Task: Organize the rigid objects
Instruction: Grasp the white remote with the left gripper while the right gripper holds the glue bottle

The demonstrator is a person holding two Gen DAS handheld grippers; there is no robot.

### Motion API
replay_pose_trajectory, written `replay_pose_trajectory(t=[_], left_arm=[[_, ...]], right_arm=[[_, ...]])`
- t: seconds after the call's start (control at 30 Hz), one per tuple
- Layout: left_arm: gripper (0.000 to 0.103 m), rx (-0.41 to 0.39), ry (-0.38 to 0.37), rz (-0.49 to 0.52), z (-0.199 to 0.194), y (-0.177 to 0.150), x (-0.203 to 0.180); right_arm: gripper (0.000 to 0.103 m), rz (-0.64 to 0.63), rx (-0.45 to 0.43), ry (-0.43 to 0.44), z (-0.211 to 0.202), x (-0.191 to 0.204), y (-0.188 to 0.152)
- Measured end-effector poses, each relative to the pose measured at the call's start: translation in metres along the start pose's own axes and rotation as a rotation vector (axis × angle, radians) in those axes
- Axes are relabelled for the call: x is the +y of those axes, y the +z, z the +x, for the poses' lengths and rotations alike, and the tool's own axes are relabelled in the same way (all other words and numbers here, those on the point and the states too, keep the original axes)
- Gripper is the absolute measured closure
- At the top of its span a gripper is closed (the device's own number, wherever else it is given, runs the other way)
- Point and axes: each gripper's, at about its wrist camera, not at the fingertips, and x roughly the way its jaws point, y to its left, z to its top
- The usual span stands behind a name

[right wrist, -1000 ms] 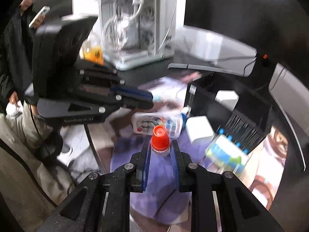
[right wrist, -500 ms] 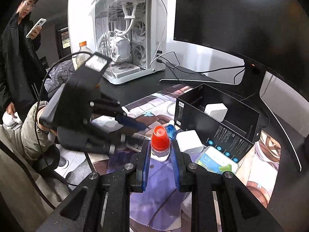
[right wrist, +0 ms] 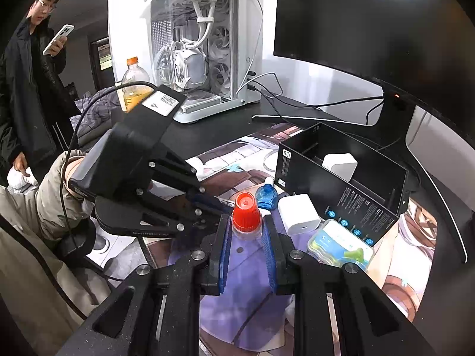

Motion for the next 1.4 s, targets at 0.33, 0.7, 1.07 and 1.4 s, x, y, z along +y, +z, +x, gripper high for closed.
replay_pose_trajectory(t=[0.33,0.7,1.07,1.4], left_arm=[[0.087,0.012,0.05,0.082,0.003,0.004,0.0],[0.052,0.042,-0.006,0.058,0.023,0.0,0.012],[0.095,0.019,0.0,0.092,0.015,0.003,0.002],[0.048,0.046,0.007,0.041,0.025,0.0,0.014]], right_arm=[[0.082,-0.001,-0.005,0.001,-0.003,0.0,0.0],[0.082,-0.007,0.007,0.013,-0.001,0.004,-0.001],[0.082,-0.013,0.014,0.012,0.001,0.005,-0.001],[0.082,-0.018,0.023,0.022,0.003,0.007,-0.002]])
